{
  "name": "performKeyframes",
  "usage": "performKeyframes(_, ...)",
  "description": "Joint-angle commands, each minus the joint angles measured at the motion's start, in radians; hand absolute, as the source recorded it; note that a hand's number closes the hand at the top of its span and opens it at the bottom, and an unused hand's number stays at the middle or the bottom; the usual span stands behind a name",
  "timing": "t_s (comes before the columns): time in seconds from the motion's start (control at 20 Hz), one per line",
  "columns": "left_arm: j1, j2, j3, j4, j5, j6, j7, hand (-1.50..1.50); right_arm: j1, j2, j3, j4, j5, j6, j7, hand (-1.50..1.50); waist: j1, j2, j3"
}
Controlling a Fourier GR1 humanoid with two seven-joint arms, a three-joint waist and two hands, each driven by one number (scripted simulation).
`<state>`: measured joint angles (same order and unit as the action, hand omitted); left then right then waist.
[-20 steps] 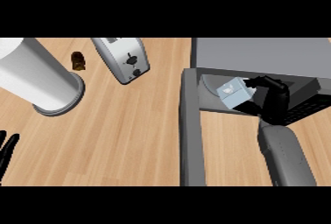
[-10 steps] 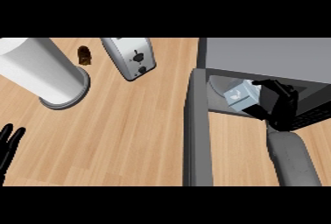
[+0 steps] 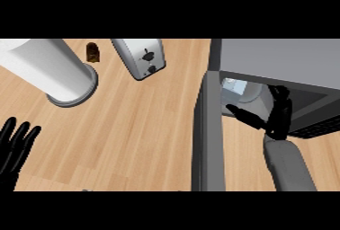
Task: Pick up the milk, place it into the microwave and close the microwave
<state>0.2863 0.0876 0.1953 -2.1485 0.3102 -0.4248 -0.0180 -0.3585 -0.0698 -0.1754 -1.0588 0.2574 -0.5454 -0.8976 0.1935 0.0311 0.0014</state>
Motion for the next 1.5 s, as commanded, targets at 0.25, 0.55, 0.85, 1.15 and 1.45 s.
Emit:
performKeyframes(0.25,-0.026,-0.007,-0.024,0.009,-0.046,0.015,0.006,-1.5,-0.244,-0.021,-0.035,0.279,-0.007,0.054,0.292,-1.5,0.02,0.032,0.0)
performKeyframes(0.55,-0.043,-0.042,-0.079,0.014,-0.098,0.04,0.015,-1.5,-0.463,-0.097,-0.063,0.487,0.007,0.103,0.439,-1.5,-0.022,0.027,0.003)
performKeyframes(0.85,-0.034,-0.063,-0.102,0.011,-0.125,0.054,0.014,-1.5,-0.557,-0.12,-0.09,0.644,-0.001,0.146,0.416,-1.5,-0.042,0.025,0.004)
performKeyframes(1.15,-0.042,-0.086,-0.14,0.001,-0.163,0.084,0.013,-1.5,-0.615,-0.116,-0.121,0.735,-0.025,0.207,0.345,-1.5,-0.068,0.018,0.004)
performKeyframes(1.45,-0.009,-0.076,-0.139,0.015,-0.163,0.062,-0.017,-1.5,-0.597,-0.145,-0.165,0.819,-0.055,0.261,0.267,-1.5,-0.093,0.008,0.002)
